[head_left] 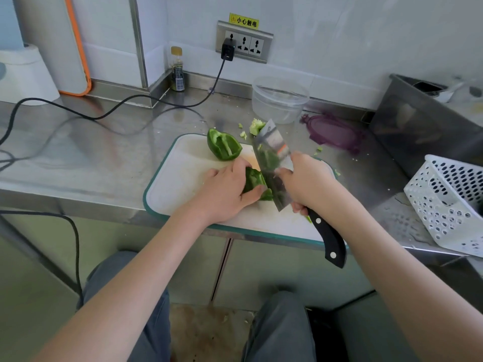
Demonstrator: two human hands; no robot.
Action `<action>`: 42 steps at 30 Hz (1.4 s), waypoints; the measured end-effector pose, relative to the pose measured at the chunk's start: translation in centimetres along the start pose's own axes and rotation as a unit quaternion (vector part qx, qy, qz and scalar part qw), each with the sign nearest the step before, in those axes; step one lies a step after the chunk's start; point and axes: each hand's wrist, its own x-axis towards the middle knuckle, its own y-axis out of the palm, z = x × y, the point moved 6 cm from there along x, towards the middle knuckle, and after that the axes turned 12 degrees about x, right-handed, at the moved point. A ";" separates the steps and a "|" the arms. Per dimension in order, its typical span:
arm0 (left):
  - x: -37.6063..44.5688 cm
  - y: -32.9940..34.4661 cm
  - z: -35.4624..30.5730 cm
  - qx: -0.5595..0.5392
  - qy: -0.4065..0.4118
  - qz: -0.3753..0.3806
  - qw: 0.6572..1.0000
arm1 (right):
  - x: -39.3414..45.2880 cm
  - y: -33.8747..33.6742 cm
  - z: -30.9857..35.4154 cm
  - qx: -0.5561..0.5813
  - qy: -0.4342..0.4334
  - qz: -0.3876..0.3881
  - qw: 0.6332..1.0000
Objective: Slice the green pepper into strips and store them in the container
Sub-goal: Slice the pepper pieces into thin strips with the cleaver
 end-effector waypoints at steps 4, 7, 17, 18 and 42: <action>0.1 0.0 -0.2 0.027 0.001 -0.005 1.000 | 0.0 1.2 -0.2 0.008 0.010 0.010 1.000; 0.1 0.0 -0.2 0.028 0.004 -0.008 1.000 | 0.1 1.2 0.0 -0.003 0.008 0.011 1.000; 0.1 0.3 -0.2 0.038 0.010 -0.001 0.999 | 1.9 2.0 1.1 -0.083 -0.021 0.022 0.996; 0.1 0.2 -0.2 0.034 0.010 0.001 0.999 | 2.6 2.0 1.5 -0.096 -0.019 0.026 0.995; -0.3 -1.3 0.3 -0.145 -0.015 -0.032 0.989 | 1.2 0.0 -0.7 -0.029 0.031 0.024 0.999</action>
